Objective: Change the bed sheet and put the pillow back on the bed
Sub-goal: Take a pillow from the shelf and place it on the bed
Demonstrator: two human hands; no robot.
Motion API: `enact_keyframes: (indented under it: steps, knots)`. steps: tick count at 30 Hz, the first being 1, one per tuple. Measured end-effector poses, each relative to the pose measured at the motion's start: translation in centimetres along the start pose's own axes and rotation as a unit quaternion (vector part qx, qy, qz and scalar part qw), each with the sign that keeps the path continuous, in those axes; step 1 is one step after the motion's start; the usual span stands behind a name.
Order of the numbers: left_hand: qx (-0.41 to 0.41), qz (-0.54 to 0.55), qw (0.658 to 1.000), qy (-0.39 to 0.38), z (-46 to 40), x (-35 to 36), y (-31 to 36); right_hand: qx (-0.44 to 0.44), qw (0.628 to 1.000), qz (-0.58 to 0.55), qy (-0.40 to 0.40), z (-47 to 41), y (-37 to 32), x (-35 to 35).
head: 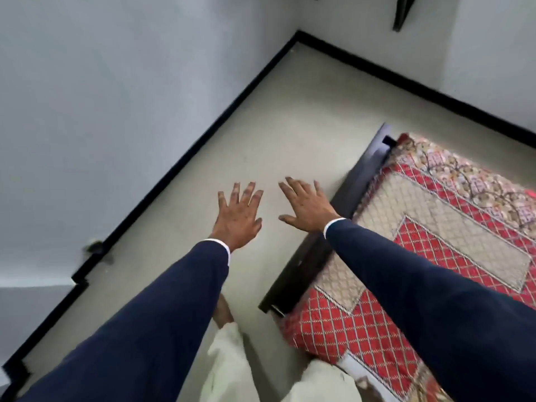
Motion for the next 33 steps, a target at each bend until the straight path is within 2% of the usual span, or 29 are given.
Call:
enact_keyframes:
  steps: [10,16,23,33]
  knots:
    - [0.054,-0.046,0.993,0.094,-9.7,-9.0,-20.9,0.090,0.989,0.006,0.121,-16.9,-6.6,-11.2]
    - [0.064,-0.043,0.990,0.115,-18.7,-12.6,-24.9,0.120,0.977,0.022,0.177,-23.7,-4.3,-16.6]
    - [0.120,-0.029,0.977,0.173,-32.1,-20.1,-23.1,0.174,0.959,0.044,0.218,-28.9,5.8,-24.6]
    - [0.159,-0.030,0.946,0.280,-57.9,-35.2,-18.6,0.210,0.923,0.070,0.314,-40.9,27.1,-41.8]
Point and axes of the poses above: each hand's wrist, its own z-axis away from the middle knuckle, its own x-axis out of the palm, y = z × x, the point moved 3 cm from there along -z, towards the middle knuckle, and after that the axes turned 9 degrees about y, right-handed, at the moved point
